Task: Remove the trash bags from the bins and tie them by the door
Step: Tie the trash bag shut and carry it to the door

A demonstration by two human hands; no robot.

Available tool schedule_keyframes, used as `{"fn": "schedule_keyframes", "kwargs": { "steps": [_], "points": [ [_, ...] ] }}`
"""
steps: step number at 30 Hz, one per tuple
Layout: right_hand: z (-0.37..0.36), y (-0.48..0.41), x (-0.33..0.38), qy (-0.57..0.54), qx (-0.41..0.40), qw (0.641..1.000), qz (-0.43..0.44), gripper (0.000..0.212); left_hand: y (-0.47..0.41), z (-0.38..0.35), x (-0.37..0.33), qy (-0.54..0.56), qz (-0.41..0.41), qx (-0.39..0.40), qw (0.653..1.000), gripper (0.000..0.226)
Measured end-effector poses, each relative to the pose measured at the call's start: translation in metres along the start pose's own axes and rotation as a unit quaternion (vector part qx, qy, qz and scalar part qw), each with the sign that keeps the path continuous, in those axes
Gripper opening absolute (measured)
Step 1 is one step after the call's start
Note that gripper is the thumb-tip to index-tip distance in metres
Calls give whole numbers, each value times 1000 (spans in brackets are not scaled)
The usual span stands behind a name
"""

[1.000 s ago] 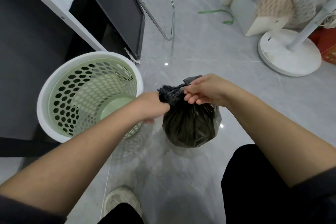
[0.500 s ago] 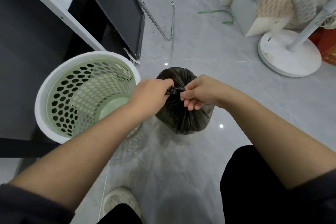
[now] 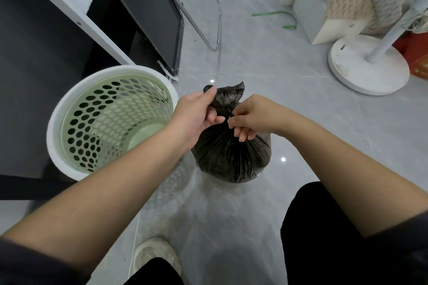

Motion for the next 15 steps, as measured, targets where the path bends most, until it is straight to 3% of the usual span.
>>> {"fn": "schedule_keyframes", "kwargs": {
  "steps": [1,2,4,5,6,7,9,13,15],
  "points": [
    [-1,0,-1,-4,4,1000,0,15,-1,7,-7,-121,-22,-16,992,30],
    [-1,0,-2,-7,4,1000,0,15,-1,12,-19,-295,-66,-28,953,32],
    [1,0,-4,-4,-3,1000,-3,15,4,-3,-32,-618,-166,9,768,31],
    [2,1,-5,4,-5,1000,-7,15,6,-10,-28,-707,-178,45,683,28],
    [2,0,-6,16,-4,1000,-12,14,6,-13,-23,-758,-168,75,626,26],
    [1,0,-7,30,-3,999,-17,14,6,-13,-21,-782,-156,92,596,25],
    [2,-1,-7,72,-11,997,-24,14,5,-12,-23,-783,-142,102,597,25],
    [15,0,0,163,-89,982,-22,16,2,-3,-19,-682,-124,120,711,29],
    [21,0,-2,99,-134,986,-18,16,-1,-1,-5,-638,-82,138,754,30]
  ]
}}
Point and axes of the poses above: each hand's wrist, its own y-axis away from the middle knuckle, its own z-axis out of the back of the hand, x = y × z, the point moved 9 cm from there along -y, towards the middle knuckle, and after that the axes turned 12 degrees about x, right-handed, at the moved point
